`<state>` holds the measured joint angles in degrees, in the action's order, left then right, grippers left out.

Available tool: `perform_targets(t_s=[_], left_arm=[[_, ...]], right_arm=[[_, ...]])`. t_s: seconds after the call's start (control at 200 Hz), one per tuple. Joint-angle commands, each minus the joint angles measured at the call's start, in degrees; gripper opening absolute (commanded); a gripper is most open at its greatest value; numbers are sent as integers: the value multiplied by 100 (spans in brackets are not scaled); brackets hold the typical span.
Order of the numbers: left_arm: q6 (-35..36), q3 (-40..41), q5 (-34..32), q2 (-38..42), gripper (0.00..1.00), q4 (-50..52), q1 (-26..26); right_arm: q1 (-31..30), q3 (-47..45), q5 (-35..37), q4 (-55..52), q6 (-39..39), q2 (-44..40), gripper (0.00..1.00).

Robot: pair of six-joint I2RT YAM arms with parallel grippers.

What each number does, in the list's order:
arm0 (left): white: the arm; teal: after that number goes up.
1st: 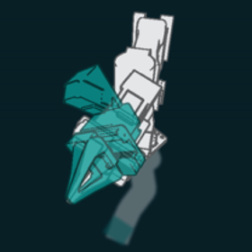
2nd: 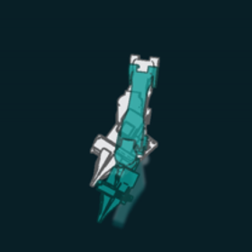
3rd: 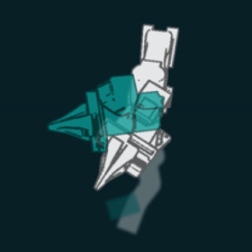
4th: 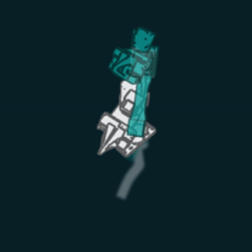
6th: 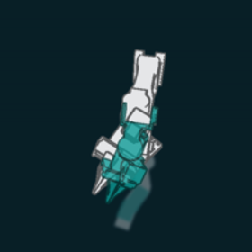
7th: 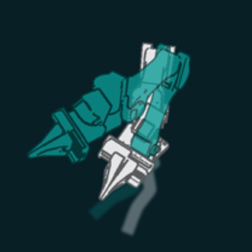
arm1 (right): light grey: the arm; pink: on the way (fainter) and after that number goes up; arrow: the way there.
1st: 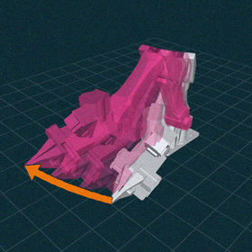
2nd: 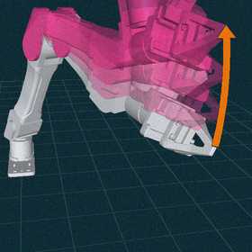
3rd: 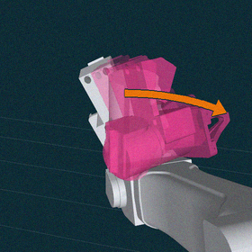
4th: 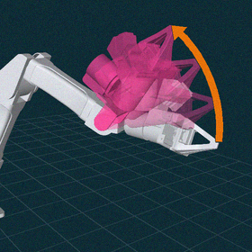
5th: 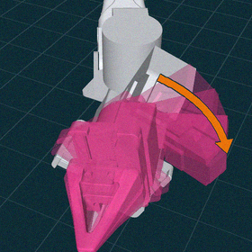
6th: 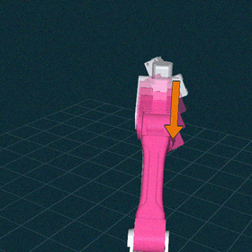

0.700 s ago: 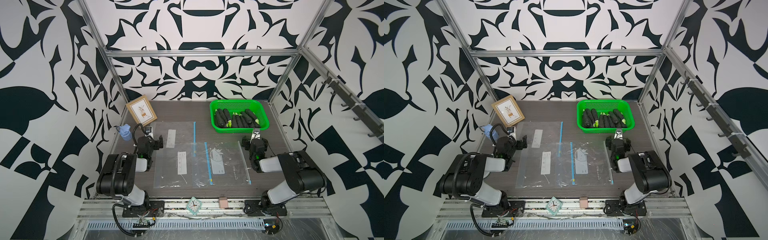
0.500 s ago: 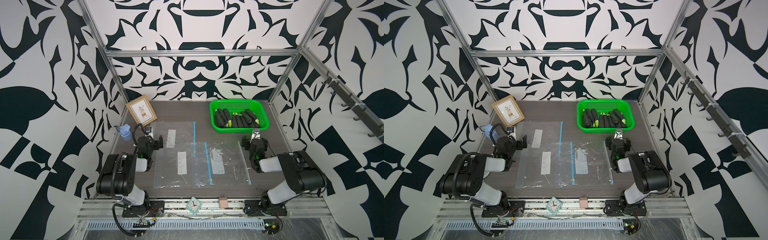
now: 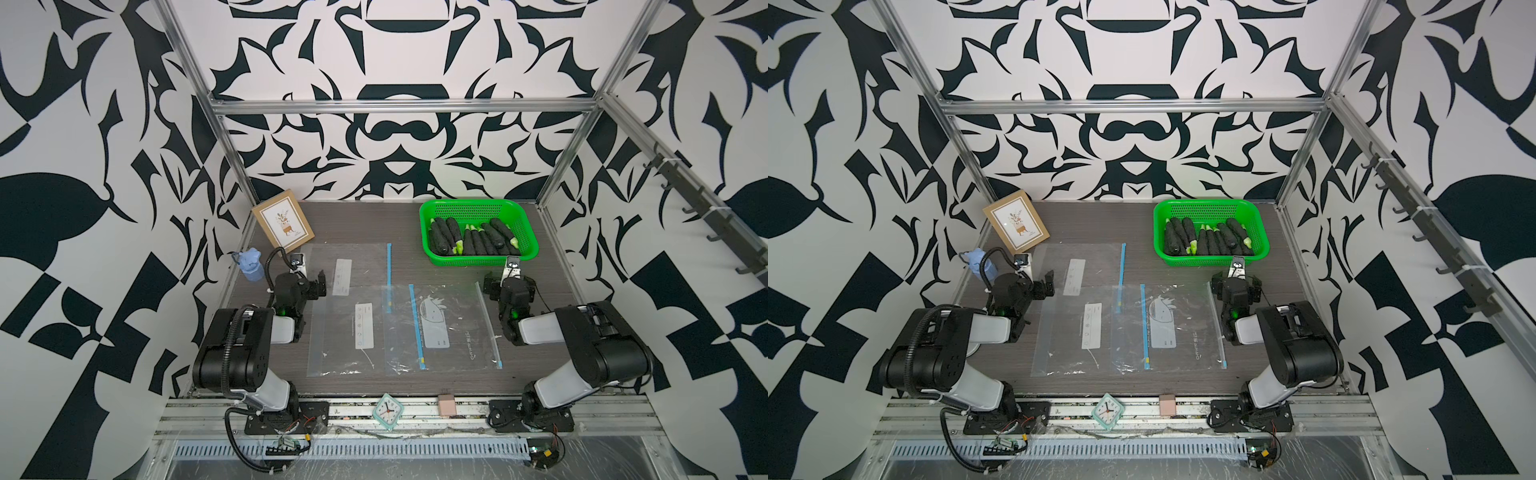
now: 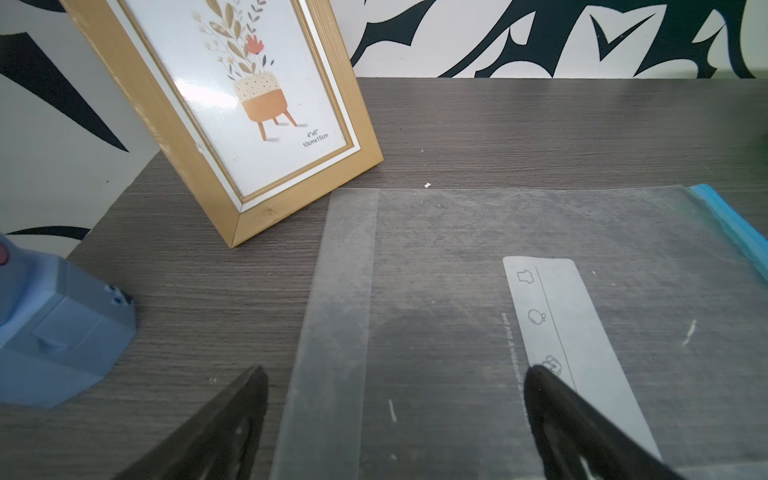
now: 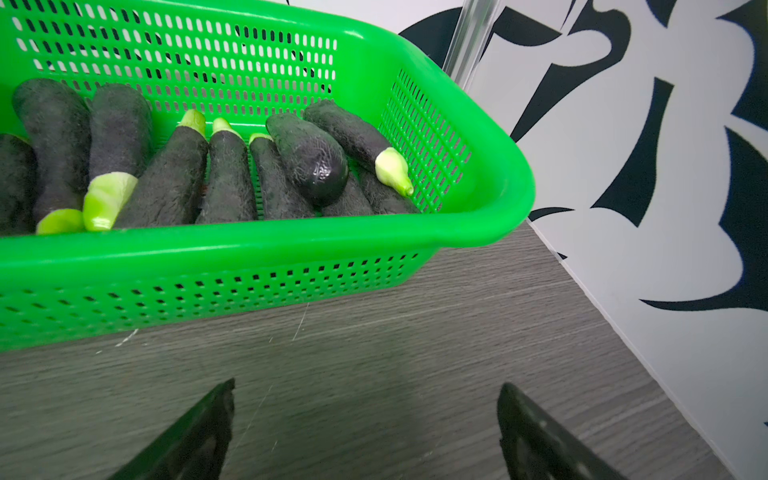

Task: Place the eggplant in a zip-top bag and seal the zipper
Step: Pick up the zipper food storage bag at the center of the board.

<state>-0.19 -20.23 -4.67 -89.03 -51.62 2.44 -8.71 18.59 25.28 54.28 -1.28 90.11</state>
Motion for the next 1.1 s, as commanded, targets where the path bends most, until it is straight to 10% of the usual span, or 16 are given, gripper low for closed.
perform_targets(t_s=[0.0, 0.7, 1.095], left_arm=[[-6, -89, 58, -45, 99, -139, 11], [28, 10, 141, 285, 99, -51, 11], [-940, -827, 55, 2223, 99, 2861, 20]], right_arm=[[18, 48, 47, 191, 1, -21, 100], [18, 38, -147, 195, 90, -37, 100], [18, -112, -276, -1017, -98, -1516, 97]])
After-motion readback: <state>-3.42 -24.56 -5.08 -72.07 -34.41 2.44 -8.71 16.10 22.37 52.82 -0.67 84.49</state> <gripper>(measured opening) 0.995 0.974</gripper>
